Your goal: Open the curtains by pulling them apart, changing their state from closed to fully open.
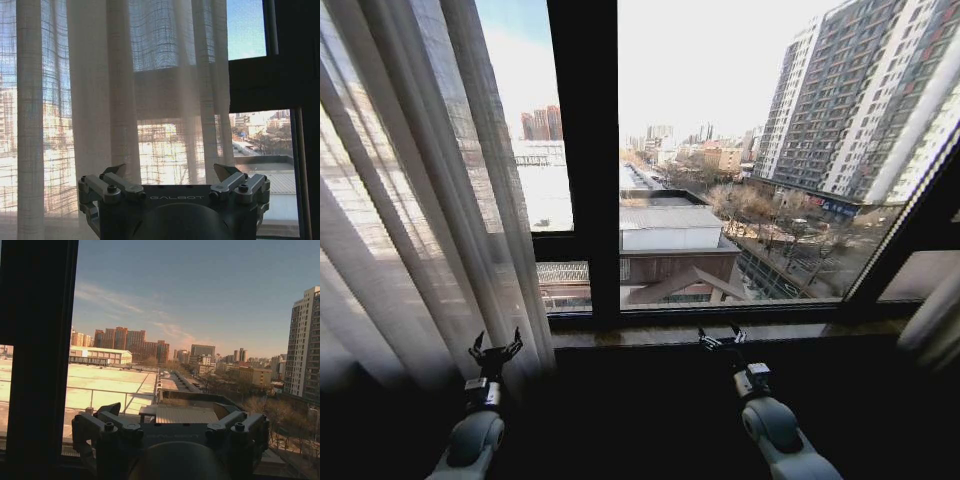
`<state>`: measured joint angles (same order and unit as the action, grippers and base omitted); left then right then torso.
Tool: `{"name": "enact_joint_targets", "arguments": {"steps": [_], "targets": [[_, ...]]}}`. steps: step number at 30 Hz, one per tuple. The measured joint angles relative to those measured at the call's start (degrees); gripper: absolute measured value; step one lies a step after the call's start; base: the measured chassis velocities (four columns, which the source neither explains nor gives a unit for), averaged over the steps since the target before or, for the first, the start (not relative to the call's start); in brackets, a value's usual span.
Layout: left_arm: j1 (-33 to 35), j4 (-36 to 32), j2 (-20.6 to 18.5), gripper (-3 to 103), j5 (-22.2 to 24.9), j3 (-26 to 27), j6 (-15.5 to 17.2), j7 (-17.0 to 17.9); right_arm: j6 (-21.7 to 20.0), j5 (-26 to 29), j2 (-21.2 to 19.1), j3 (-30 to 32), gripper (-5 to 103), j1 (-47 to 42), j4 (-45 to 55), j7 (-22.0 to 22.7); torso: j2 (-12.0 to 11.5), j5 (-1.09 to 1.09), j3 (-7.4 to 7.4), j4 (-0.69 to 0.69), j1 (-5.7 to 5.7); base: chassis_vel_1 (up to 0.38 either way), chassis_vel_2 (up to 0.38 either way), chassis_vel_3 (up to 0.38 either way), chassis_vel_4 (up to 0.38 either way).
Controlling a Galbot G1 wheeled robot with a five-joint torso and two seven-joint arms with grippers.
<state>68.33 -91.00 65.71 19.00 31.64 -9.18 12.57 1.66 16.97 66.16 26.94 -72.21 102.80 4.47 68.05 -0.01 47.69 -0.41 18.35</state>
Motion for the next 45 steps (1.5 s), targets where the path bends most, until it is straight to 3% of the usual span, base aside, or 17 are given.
{"name": "enact_joint_targets", "arguments": {"steps": [18,30,36,38,41,45], "targets": [[-16.3,13.6,-1.3,100,6.1,-6.9,-1.5,-5.3,0.0,0.0,0.0,0.0,100,0.0,0.0,0.0,0.0,0.01,0.01,-0.01,0.02,0.0,0.0,0.0,0.0],[-25.7,23.1,-1.7,102,6.9,-10.4,-2.3,-7.4,0.0,0.0,0.0,0.0,100,0.0,0.0,0.0,0.0,0.02,0.01,-0.01,0.02,0.0,0.0,0.0,0.0],[-29.7,27.4,-1.1,95,7.9,-12.2,-3.9,-9.9,0.0,0.0,0.0,0.0,100,0.0,0.0,0.0,0.0,0.02,0.01,-0.02,0.02,0.0,0.0,0.0,0.0],[-30.5,28.3,-0.8,86,8.0,-12.6,-4.0,-10.4,0.0,0.0,0.0,0.0,100,0.0,0.0,0.0,0.0,0.02,0.01,-0.01,0.02,0.0,0.0,0.0,0.0],[-31.3,29.3,-0.5,82,8.0,-12.7,-4.1,-11.1,0.0,0.0,0.0,0.0,100,0.0,0.0,0.0,0.0,0.02,0.01,-0.01,0.02,0.0,0.0,0.0,0.0],[-32.4,31.7,0.0,62,8.0,-12.5,-6.1,-13.3,0.0,0.0,0.0,0.0,100,0.0,0.0,0.0,0.0,0.02,0.01,-0.01,0.02,0.0,0.0,0.0,0.0]]}}
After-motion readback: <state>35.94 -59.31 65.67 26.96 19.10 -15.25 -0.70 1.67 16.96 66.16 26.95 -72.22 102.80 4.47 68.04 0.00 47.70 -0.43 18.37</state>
